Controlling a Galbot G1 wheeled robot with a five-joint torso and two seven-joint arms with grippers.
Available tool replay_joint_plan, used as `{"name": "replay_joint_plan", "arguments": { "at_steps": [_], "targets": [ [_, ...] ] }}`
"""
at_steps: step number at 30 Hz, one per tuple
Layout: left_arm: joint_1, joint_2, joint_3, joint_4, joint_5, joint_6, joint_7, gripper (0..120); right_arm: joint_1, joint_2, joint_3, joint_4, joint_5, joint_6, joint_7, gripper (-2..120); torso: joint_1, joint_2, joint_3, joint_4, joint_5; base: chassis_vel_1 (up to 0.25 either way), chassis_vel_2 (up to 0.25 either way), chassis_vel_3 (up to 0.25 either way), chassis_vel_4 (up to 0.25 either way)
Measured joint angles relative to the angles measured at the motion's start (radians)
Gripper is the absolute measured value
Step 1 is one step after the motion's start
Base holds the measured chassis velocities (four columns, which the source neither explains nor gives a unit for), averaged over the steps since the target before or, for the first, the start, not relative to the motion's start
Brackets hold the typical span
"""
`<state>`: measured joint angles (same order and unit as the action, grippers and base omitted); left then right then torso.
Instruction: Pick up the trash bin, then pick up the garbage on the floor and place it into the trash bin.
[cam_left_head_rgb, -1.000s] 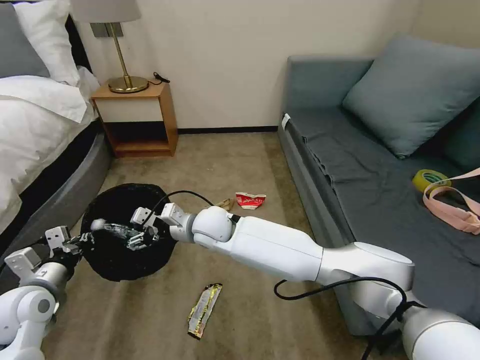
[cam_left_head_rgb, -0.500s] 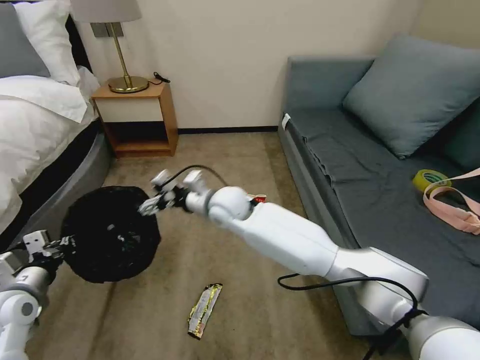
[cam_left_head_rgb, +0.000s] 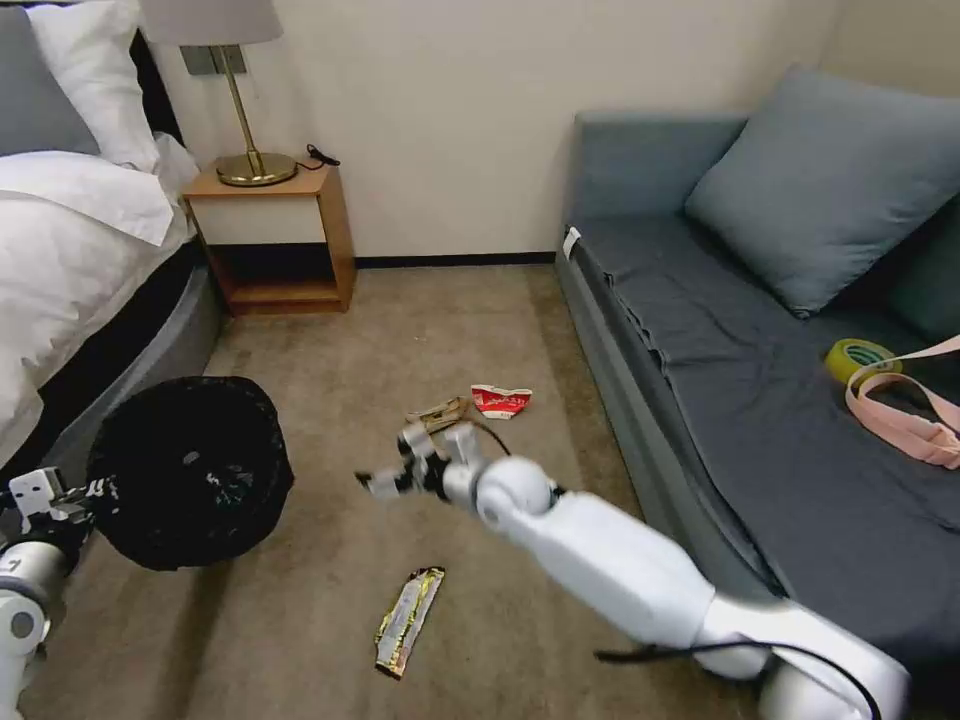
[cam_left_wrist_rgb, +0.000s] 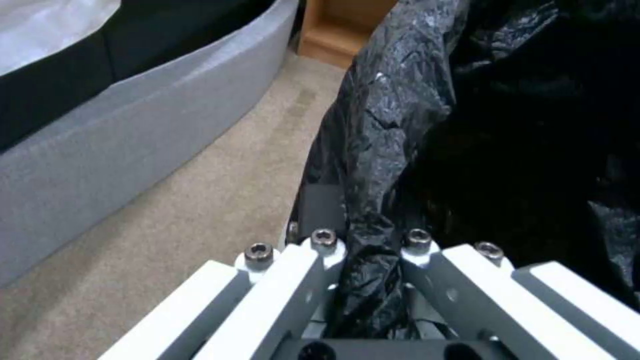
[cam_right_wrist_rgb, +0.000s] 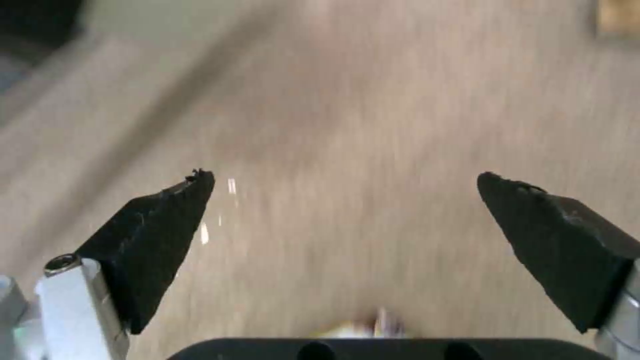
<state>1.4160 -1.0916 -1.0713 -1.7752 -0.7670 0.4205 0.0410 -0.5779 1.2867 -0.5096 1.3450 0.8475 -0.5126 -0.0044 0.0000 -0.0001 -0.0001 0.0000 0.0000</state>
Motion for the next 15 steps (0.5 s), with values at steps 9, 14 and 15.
{"name": "replay_joint_plan", "arguments": {
  "at_steps": [9,14,15],
  "targets": [
    [0.013,0.003,-0.014,0.004,0.001,0.0,0.002,2,-0.084,0.008,0.048,-0.038,0.058,-0.111,0.025,100,0.0,0.0,0.0,0.0001,0.0,0.0,0.0,0.0,0.0],
    [0.028,0.009,-0.031,0.004,0.001,0.0,0.004,2,-0.119,0.027,0.089,-0.1,0.031,-0.102,0.0,100,0.0,0.0,0.0,0.0001,0.0,0.0,0.0,0.0,0.0],
    [0.029,0.01,-0.034,0.004,0.001,0.0,0.005,2,-0.125,0.03,0.095,-0.115,0.015,-0.095,-0.012,100,0.0,0.0,0.0,0.0001,0.0,0.0,0.0,0.0,0.0]
  ]
}}
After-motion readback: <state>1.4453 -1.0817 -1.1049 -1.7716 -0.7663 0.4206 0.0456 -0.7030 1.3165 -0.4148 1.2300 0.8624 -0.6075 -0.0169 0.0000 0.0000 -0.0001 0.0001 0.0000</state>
